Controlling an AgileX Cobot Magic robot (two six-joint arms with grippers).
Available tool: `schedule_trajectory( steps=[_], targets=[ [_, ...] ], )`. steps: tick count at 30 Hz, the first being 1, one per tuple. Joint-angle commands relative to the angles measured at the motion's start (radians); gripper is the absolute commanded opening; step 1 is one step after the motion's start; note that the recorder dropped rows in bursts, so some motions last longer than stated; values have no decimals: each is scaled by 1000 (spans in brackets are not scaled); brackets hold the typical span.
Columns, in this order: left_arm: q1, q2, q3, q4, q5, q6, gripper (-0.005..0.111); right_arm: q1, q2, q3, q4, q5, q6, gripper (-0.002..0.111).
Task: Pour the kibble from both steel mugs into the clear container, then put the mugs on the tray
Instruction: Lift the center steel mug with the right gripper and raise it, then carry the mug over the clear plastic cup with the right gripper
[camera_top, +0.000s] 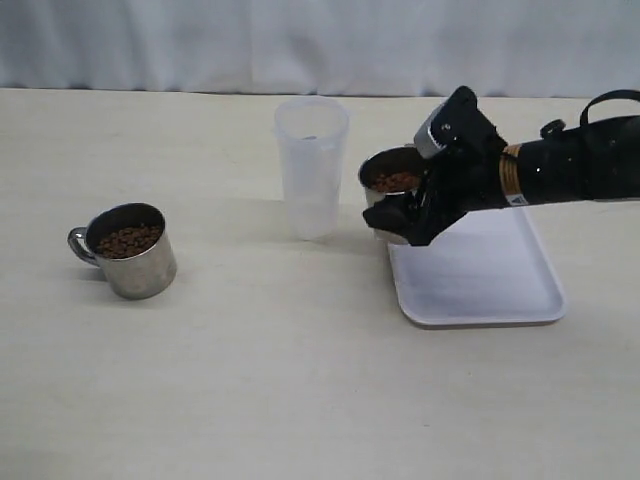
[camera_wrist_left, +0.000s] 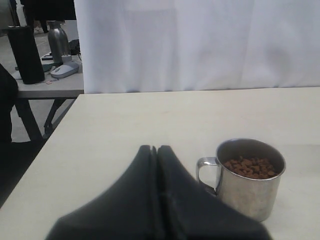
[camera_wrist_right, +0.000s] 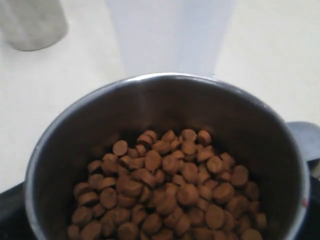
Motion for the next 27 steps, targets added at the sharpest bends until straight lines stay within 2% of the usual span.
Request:
schedule_trajectory(
  steps=[1,17,19,25,27],
  targets=[
    [-2,-2,3,-3,-6,-2,0,34,-93,1,41,159,34,5],
    [-2,-2,3,-3,-8,-2,0,34,-159,-110,52,339,8,5],
    [-2,-2,3,-3,-8,-2,0,58,-161,-147,52,370,8,5],
    [-2,-2,3,-3,-8,-2,0,213,-161,-241,46,617,-57,5],
    [-2,-2,3,-3,-8,-2,0,243,-161,-270,46,641,-87,5]
  ],
)
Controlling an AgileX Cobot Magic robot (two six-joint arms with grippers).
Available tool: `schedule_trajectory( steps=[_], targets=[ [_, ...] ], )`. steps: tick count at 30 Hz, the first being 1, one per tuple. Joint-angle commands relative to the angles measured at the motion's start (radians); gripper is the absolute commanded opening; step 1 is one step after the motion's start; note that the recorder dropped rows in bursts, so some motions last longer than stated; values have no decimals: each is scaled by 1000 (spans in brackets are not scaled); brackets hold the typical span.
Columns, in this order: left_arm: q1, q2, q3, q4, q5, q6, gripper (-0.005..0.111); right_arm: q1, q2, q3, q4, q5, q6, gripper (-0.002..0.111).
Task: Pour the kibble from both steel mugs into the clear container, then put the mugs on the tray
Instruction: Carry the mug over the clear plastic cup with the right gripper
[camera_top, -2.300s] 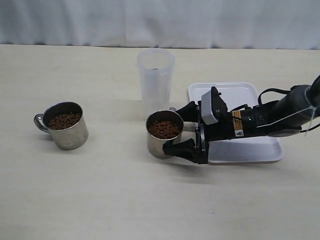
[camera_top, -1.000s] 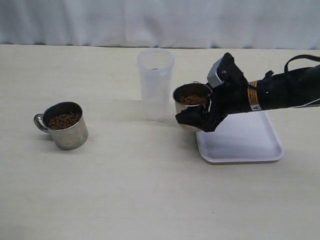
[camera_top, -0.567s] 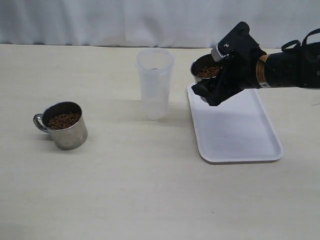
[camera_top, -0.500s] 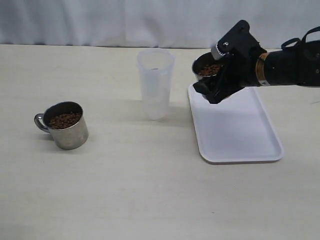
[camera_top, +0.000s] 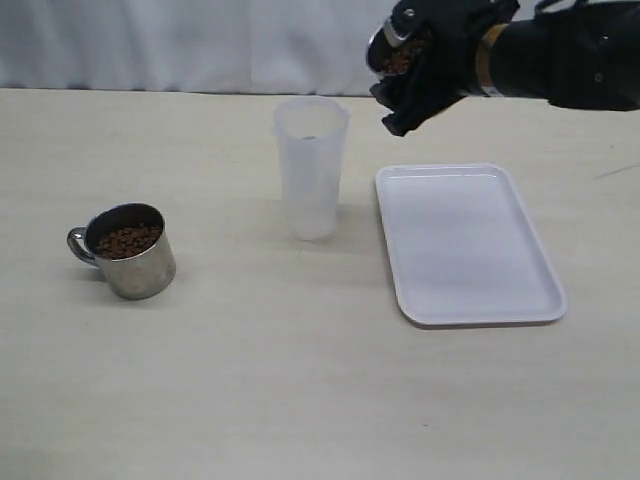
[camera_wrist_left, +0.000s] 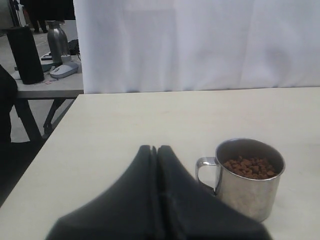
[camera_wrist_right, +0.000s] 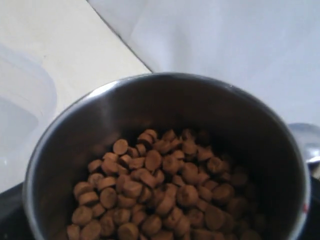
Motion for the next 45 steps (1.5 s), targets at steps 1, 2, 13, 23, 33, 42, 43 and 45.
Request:
schedule_trajectory(
  steps=[1,2,13,23,33,42,43,45],
  targets=[
    [-2,-2,3,-3,-8,-2,0,64,-16,-66,9,74,-55,5],
    [-2,-2,3,-3,-8,-2,0,70,-14,-77,9,80,-59,5],
    [-2,-2,3,-3,-7,-2,0,70,69,-126,-6,74,-205,5],
    [-2,-2,3,-3,-7,-2,0,116,89,-170,-96,114,-221,5],
    [-2,-2,3,-3,-7,-2,0,175,125,-170,-259,236,-220,5],
    [-2,-2,3,-3,-9,-2,0,175,125,-170,-259,263,-231,5],
    [-2,-2,3,-3,-13,-2,0,175,125,-170,-259,263,-242,5],
    [-2,-2,3,-3,-11,-2,0,175,125,-170,-259,263,-276,5]
  ],
)
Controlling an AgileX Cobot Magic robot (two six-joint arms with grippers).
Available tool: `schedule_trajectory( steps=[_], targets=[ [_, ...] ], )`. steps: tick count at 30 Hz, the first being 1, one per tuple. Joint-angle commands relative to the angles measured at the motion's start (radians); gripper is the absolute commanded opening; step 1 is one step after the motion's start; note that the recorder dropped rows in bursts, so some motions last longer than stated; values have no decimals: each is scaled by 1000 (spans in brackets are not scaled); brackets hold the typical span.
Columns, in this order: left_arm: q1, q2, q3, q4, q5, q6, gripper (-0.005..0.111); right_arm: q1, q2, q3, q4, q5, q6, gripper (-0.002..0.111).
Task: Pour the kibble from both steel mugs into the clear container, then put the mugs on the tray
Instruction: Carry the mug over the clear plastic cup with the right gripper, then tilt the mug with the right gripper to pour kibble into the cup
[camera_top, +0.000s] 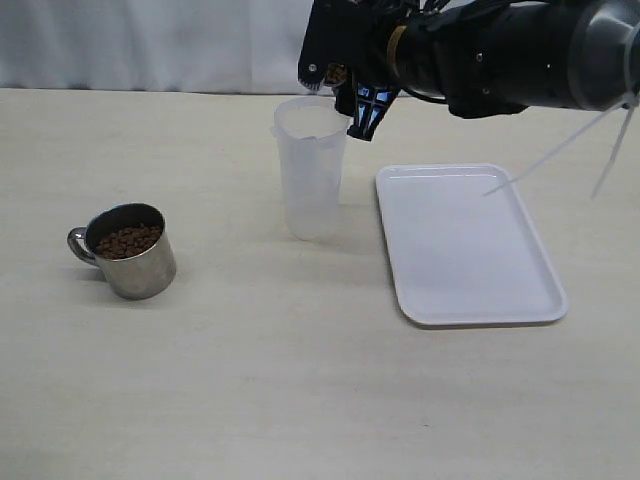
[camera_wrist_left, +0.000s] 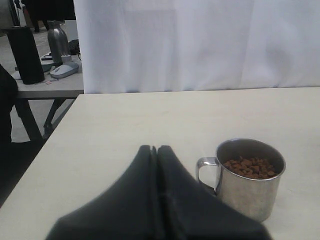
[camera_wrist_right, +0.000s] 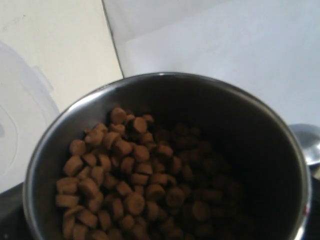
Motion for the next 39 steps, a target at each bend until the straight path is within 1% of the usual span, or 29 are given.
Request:
schedule_trajectory(
  steps=[1,11,15,23,27,30,39],
  targets=[
    [-2,-2,3,-3,-11,-2,0,1,-8,-7,-11,14,-60,5],
    [-2,-2,3,-3,-11,-2,0,1,-8,-7,-11,6,-171,5],
    [-2,-2,3,-3,-11,-2,0,1,-8,-7,-11,-11,-178,5],
    [-2,-2,3,-3,-4,-2,0,1,-8,-7,-11,-14,-283,5],
    [-2,-2,3,-3,-6,-2,0,1,-8,-7,-11,-14,-287,5],
    [-2,-2,3,-3,-6,-2,0,1,-8,-7,-11,-14,-341,5],
    [-2,-2,3,-3,-6,-2,0,1,-8,-14,-11,-24,-362,5]
  ],
)
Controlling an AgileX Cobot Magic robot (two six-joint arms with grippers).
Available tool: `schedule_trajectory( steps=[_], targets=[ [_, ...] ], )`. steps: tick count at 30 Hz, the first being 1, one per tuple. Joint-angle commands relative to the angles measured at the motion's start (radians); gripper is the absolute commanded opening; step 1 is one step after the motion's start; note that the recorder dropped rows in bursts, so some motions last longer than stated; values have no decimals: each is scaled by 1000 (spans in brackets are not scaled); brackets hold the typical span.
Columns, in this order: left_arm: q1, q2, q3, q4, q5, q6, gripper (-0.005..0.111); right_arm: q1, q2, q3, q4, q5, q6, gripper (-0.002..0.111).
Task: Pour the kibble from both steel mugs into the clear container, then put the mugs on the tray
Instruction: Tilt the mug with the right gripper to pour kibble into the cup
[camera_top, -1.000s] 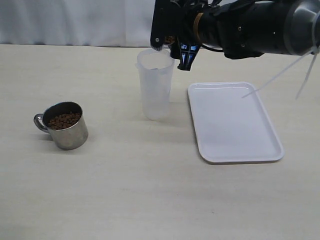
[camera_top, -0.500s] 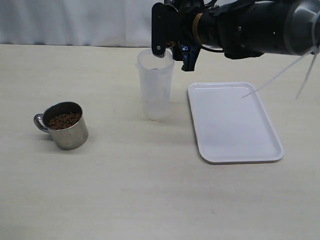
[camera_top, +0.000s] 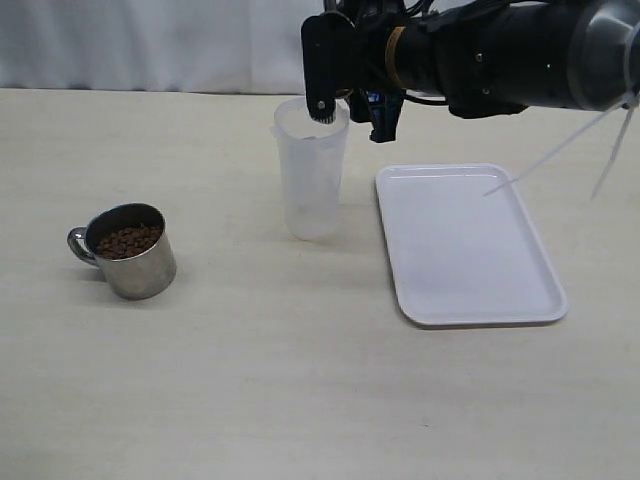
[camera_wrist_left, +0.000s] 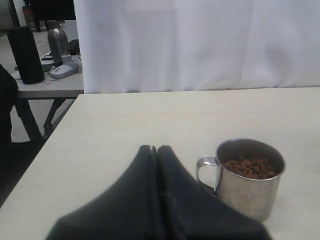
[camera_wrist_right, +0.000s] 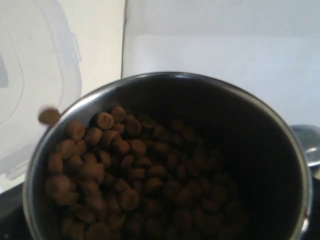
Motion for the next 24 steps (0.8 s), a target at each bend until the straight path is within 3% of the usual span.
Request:
schedule_trajectory(
  steps=[1,24],
  targets=[
    [-2,-2,3,-3,-6,-2,0,1,-8,-19,-9,-7,-14,5],
    [-2,-2,3,-3,-11,-2,0,1,-8,-19,-9,-54,-170,5]
  ],
)
